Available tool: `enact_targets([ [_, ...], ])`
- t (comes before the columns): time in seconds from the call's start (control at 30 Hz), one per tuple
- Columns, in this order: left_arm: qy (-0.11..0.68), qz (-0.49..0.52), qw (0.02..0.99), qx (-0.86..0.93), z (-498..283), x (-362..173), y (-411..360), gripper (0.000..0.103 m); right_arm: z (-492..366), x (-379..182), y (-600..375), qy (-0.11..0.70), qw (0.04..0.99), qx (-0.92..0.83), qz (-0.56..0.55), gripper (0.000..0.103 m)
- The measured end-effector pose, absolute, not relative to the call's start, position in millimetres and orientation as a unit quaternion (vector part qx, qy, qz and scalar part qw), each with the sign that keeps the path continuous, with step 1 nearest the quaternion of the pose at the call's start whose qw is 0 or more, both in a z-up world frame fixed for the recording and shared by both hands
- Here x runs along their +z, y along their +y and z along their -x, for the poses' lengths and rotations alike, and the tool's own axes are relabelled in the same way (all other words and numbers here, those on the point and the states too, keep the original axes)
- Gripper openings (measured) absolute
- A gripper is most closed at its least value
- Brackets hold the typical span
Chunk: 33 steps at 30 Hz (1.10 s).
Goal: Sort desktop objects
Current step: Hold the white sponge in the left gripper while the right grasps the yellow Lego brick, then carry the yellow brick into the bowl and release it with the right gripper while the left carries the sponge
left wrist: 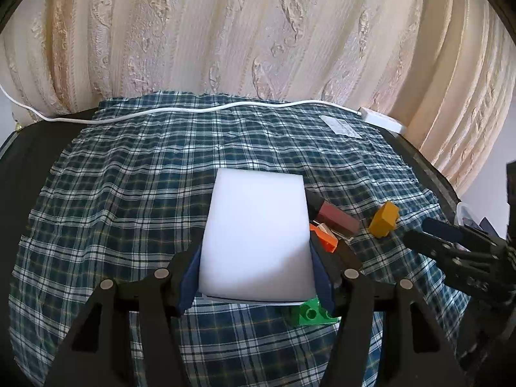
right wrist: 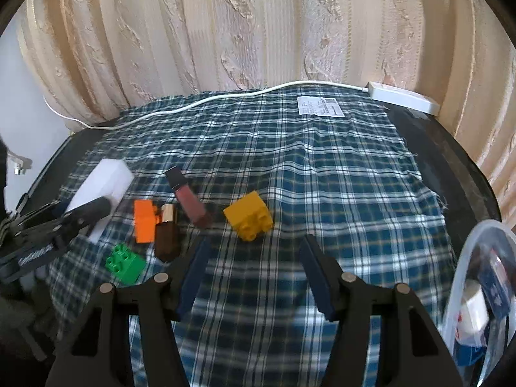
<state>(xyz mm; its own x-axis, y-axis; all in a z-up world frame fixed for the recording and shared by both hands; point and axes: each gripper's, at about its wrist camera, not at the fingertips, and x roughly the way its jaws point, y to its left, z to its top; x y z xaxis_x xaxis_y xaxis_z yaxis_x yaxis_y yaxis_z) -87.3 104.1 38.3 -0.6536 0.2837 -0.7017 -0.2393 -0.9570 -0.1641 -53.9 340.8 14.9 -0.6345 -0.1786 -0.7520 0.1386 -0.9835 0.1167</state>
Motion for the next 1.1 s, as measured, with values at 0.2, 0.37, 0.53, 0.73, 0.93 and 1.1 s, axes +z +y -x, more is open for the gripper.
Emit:
enact_targets([
  [0.2,-0.034,0.389,0.145,0.909,85.4,39.9,104.0,0.063,75.5,6.0,330.4,-0.015,0.094,-0.9,-0.425,0.059],
  [0.37,-0.035,0.393,0.146,0.907,85.8,37.9,104.4,0.063,84.5,-3.2,326.2,-0.016,0.093,-0.897,-0.432,0.049],
  [0.53,-0.03,0.396,0.148,0.906,86.0,37.1,107.4,0.063,80.6,-6.4,328.1,-0.018,0.092,-0.899,-0.427,0.042],
  [0.73,-0.028,0.397,0.149,0.905,87.0,37.1,108.2,0.063,66.9,0.1,331.9,-0.034,0.096,-0.905,-0.414,0.041],
  [0.93,-0.019,0.39,0.156,0.907,84.0,38.1,113.8,0.063,40.8,8.9,345.8,-0.052,0.088,-0.912,-0.398,0.041],
  [1.1,-0.001,0.375,0.158,0.913,75.6,41.6,124.0,0.063,16.4,14.6,366.3,-0.078,0.076,-0.915,-0.389,0.041],
])
